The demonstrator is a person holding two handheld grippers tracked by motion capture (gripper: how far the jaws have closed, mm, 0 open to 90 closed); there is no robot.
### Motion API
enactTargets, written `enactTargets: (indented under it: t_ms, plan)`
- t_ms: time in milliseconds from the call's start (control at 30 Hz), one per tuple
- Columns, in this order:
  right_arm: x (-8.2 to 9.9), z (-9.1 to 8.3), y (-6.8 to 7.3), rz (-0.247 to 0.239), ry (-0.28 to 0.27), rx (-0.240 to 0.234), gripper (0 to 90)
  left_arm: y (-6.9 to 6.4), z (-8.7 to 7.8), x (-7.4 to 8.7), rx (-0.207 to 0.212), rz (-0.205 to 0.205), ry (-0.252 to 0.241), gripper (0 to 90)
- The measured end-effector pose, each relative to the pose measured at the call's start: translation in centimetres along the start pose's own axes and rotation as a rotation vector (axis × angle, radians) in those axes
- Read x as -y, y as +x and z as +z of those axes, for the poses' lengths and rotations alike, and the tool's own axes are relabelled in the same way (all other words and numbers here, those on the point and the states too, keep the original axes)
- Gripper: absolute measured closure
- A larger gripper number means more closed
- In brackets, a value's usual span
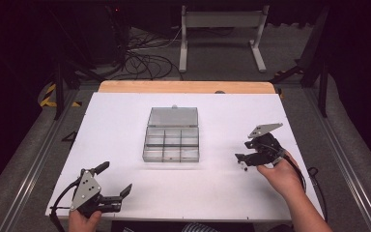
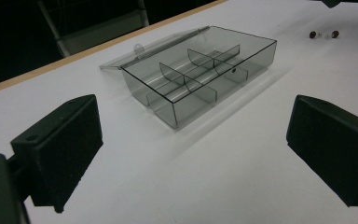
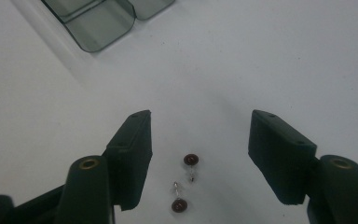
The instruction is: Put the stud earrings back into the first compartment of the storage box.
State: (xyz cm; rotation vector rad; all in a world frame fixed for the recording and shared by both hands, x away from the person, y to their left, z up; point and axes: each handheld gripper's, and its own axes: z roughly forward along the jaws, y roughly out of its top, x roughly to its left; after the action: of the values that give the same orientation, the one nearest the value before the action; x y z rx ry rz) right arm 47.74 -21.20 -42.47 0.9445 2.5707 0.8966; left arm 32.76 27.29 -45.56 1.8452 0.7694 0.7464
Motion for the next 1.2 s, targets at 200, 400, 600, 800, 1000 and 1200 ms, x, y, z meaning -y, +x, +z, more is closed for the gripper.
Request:
enactTargets:
  t_ms: [200, 400, 600, 800, 1000, 1200]
  plan:
    - [-0.2, 0.9, -0.4, 0.004, 0.074, 0.000, 44.8, 0.0, 0.1, 0.0, 0.001, 0.001, 0.002, 3.9]
    - [-0.4, 1.6, -0.5, 0.011, 0.136, -0.021, 49.0, 0.0, 0.1, 0.0, -0.001, 0.006, 0.003, 3.9]
    - [-0.5, 2.3, -0.5, 0.011, 0.191, -0.034, 51.9, -0.1, 0.1, 0.0, 0.000, 0.001, 0.006, 3.9]
    - [-0.6, 3.1, -0.6, 0.010, 0.251, -0.039, 55.9, -0.1, 0.2, 0.0, -0.001, 0.005, 0.010, 3.9]
    - [-0.9, 3.8, -0.5, -0.001, 0.299, -0.028, 63.4, -0.2, 0.2, 0.0, -0.003, 0.013, 0.013, 3.9]
    - [-1.0, 4.4, -0.2, -0.011, 0.343, -0.027, 73.4, -0.2, 0.2, 0.0, -0.004, 0.013, 0.014, 3.9]
